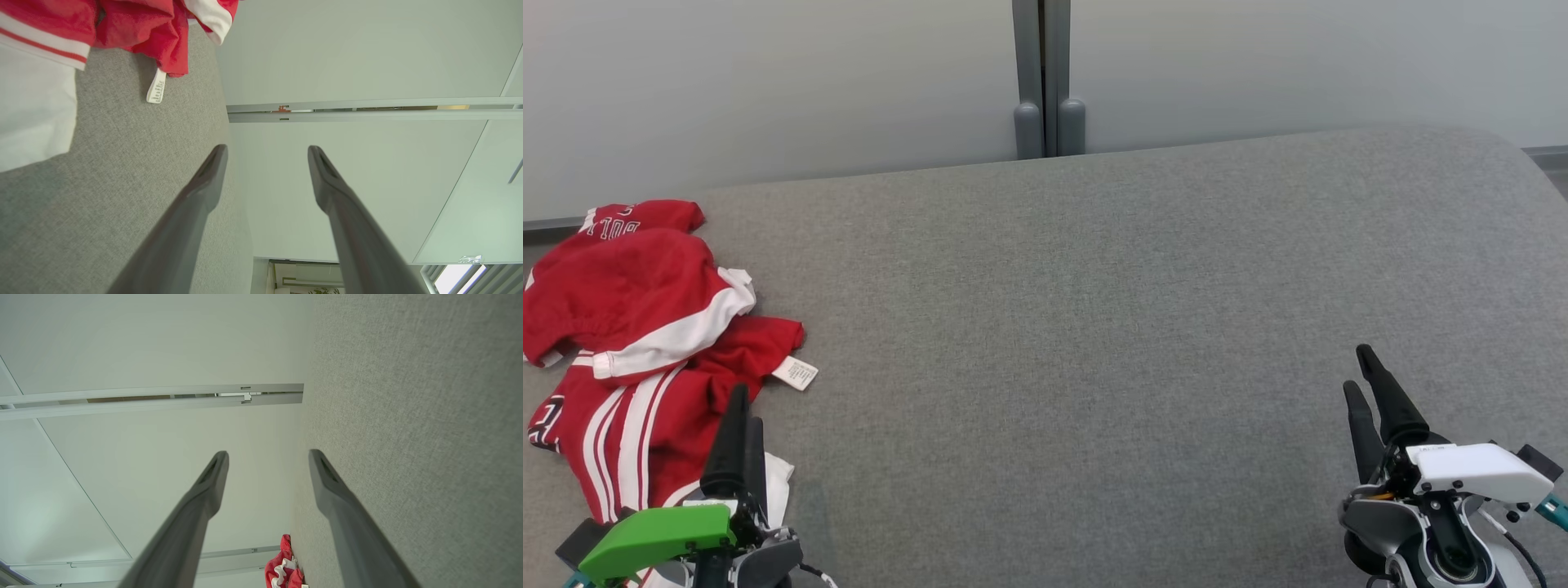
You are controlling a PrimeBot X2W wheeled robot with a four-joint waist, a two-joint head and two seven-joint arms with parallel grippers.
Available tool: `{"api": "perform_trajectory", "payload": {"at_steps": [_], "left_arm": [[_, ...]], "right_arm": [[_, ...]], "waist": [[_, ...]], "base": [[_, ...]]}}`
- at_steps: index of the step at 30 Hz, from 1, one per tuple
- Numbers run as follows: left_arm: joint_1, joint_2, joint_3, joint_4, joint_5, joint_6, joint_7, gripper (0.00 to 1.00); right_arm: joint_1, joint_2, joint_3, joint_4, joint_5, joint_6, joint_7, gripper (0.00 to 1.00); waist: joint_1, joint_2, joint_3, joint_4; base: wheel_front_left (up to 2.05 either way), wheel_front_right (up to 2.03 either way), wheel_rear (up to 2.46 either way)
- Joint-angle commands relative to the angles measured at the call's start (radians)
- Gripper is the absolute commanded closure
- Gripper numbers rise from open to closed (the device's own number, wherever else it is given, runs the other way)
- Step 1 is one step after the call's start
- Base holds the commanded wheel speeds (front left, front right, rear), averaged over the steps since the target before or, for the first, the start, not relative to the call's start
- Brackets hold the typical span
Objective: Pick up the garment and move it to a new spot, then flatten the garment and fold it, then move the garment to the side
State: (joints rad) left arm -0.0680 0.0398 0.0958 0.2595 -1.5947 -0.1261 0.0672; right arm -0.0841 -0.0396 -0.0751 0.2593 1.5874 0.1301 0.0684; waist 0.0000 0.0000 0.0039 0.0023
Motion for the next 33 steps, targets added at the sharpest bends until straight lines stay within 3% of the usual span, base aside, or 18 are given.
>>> {"api": "perform_trajectory", "payload": {"at_steps": [1, 10, 22, 33], "left_arm": [[-0.02, 0.005, -0.002, -0.028, 0.023, -0.002, -0.013, 0.0], [-0.019, 0.006, 0.001, -0.064, 0.143, -0.002, -0.052, 0.0], [-0.014, 0.007, -0.027, -0.115, 0.423, -0.001, -0.1, 0.0], [-0.004, 0.008, -0.057, -0.119, 0.67, 0.04, -0.139, 0.0]], "right_arm": [[-0.027, -0.004, 0.011, -0.03, -0.017, 0.0, -0.014, 0.0], [-0.036, -0.006, 0.042, -0.075, -0.093, 0.0, -0.052, 0.0], [-0.045, -0.02, 0.106, -0.127, -0.263, 0.0, -0.101, 0.0], [-0.048, -0.032, 0.137, -0.12, -0.454, 0.0, -0.14, 0.0]], "waist": [[0.0, 0.0, 0.0, 0.001], [0.0, 0.0, 0.0, 0.004], [0.0, 0.0, 0.002, 0.005], [0.0, 0.0, 0.002, 0.008]], "base": [[0.0, 0.0, 0.0], [0.0, 0.0, 0.0], [0.0, 0.0, 0.0], [0.0, 0.0, 0.0]]}}
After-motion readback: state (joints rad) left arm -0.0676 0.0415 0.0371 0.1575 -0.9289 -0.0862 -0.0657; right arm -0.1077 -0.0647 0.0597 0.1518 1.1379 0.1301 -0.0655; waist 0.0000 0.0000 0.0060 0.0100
